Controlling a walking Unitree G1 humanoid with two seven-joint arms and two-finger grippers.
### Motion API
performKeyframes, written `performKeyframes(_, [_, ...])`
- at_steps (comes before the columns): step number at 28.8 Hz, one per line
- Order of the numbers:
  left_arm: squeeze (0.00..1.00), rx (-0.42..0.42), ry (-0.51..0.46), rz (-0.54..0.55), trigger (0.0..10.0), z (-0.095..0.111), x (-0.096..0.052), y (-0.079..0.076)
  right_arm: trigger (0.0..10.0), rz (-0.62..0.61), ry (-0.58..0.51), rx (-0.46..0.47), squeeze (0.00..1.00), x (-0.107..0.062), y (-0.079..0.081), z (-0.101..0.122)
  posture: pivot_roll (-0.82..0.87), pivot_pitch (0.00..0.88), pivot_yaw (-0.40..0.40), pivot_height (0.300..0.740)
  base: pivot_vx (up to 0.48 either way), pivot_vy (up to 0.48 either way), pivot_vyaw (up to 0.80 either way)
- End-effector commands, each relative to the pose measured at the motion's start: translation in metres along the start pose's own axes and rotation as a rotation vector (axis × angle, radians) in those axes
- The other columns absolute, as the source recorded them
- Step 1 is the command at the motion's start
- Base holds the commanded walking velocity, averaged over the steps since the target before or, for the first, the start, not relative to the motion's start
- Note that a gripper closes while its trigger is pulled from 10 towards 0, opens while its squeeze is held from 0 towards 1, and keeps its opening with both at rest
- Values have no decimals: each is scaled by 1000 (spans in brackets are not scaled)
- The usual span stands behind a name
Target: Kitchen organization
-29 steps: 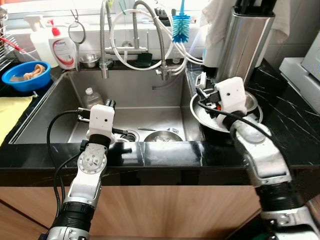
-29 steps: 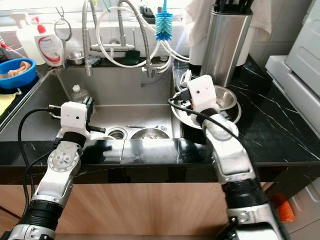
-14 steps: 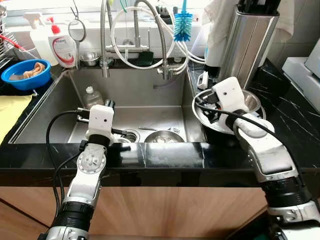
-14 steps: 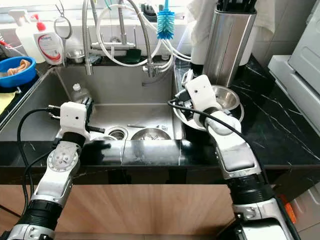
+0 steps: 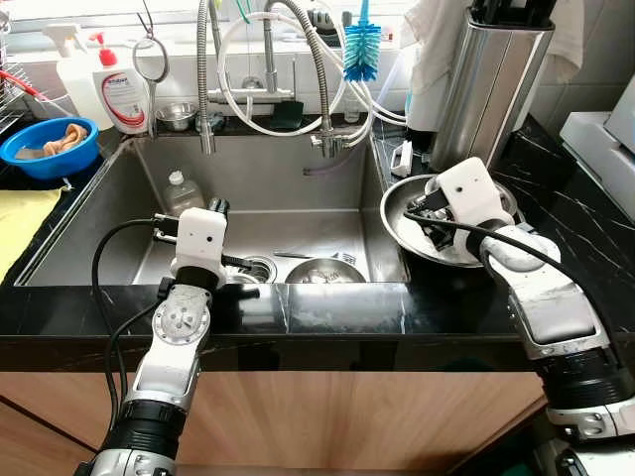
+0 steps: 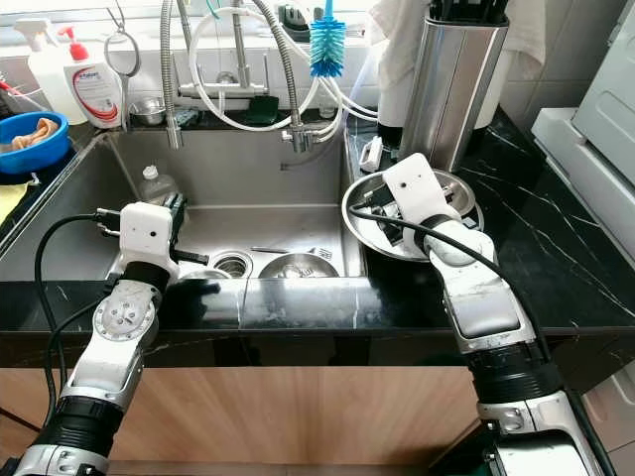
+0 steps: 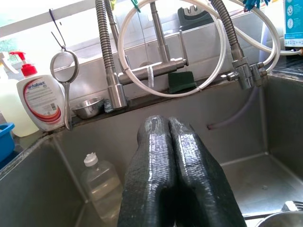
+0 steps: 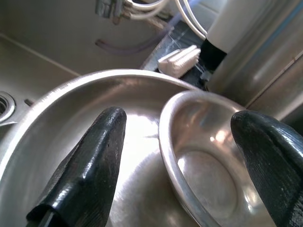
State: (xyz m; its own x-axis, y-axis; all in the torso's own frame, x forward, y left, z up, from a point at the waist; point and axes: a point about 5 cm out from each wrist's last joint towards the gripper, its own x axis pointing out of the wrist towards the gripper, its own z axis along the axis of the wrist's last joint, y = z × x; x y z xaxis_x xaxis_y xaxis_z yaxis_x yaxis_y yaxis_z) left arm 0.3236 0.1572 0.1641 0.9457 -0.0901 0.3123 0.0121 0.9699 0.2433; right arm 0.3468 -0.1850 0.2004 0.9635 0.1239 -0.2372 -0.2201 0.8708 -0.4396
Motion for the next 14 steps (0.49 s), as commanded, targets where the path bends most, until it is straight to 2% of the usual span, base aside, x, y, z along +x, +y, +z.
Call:
performKeyframes(1, [0, 5, -2, -5, 10000, 1, 1, 1, 10000, -26, 13, 12, 0, -1, -7, 1, -220, 0, 40, 731, 0, 0, 0])
performKeyframes(12, [0, 3, 4, -7, 10000, 0, 0, 1, 10000, -8, 54, 5, 0, -1, -5, -6, -218, 0, 39, 731, 0, 0, 0])
performKeyframes(14, [0, 2, 4, -7, 10000, 0, 0, 1, 0, -6, 51, 12, 0, -1, -4, -6, -217, 0, 40, 731, 0, 0, 0])
